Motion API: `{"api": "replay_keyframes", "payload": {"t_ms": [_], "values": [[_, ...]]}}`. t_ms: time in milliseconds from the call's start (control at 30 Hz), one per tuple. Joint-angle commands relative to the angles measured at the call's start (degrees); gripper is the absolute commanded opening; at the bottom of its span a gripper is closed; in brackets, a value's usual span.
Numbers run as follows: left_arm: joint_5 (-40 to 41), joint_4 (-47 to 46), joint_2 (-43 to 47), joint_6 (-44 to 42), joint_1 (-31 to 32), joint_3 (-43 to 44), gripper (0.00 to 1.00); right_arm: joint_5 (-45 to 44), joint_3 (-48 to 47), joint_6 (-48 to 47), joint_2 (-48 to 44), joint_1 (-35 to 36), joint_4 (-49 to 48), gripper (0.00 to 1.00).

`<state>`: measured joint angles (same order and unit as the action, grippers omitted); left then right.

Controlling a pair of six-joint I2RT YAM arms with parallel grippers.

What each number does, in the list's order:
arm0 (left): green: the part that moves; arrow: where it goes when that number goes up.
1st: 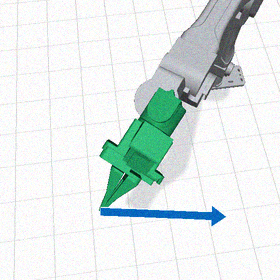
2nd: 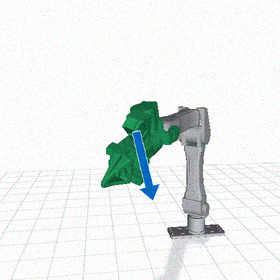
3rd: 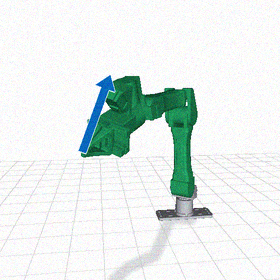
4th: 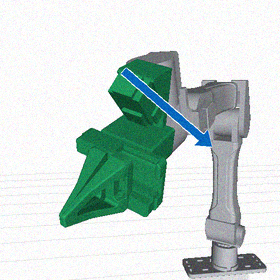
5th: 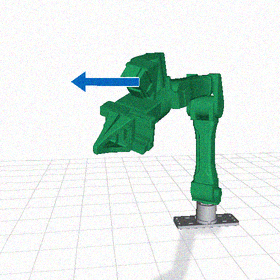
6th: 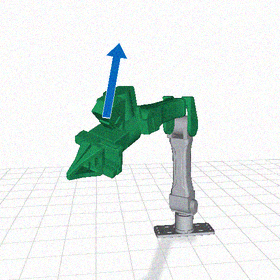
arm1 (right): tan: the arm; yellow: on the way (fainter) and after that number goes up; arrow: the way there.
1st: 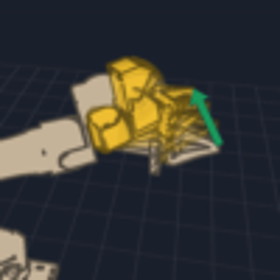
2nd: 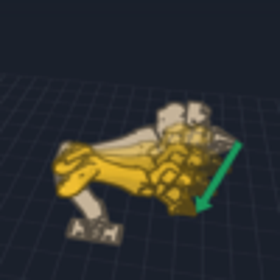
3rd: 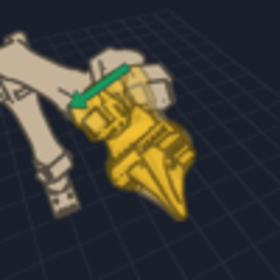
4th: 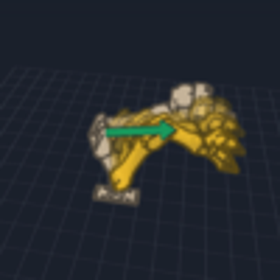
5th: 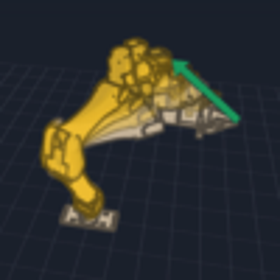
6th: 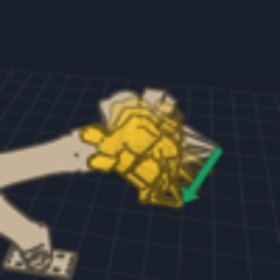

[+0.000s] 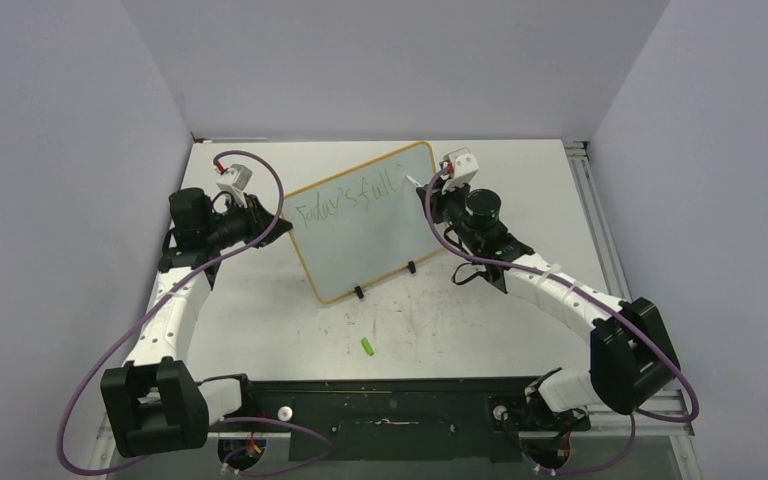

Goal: Write a sentence on the whiteboard

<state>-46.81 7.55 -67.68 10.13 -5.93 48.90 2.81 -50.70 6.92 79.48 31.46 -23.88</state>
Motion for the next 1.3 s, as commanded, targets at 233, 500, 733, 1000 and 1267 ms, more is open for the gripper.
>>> {"api": "replay_keyframes", "payload": {"t_ms": [233,500,733,1000,1267], "values": [[1.4,0.3,0.4,-1.0,0.3,1.5,0.00,2.1,-3.3,-1.1,1.2,0.7,-2.1,0.05],[1.4,0.2,0.4,-0.9,0.2,1.5,0.00,0.9,-0.7,-1.8,-0.2,2.1,-0.4,0.05],[1.4,0.2,0.4,-0.9,0.2,1.4,0.00,-2.6,0.7,-1.5,-0.8,2.7,0.5,0.05],[1.3,0.1,0.5,-0.9,0.3,1.4,0.00,-8.2,1.1,-0.8,-1.4,2.4,0.3,0.05],[1.4,0.1,0.4,-0.9,0.3,1.4,0.00,-6.4,-1.2,-1.1,-0.3,2.4,-1.1,0.05]]}}
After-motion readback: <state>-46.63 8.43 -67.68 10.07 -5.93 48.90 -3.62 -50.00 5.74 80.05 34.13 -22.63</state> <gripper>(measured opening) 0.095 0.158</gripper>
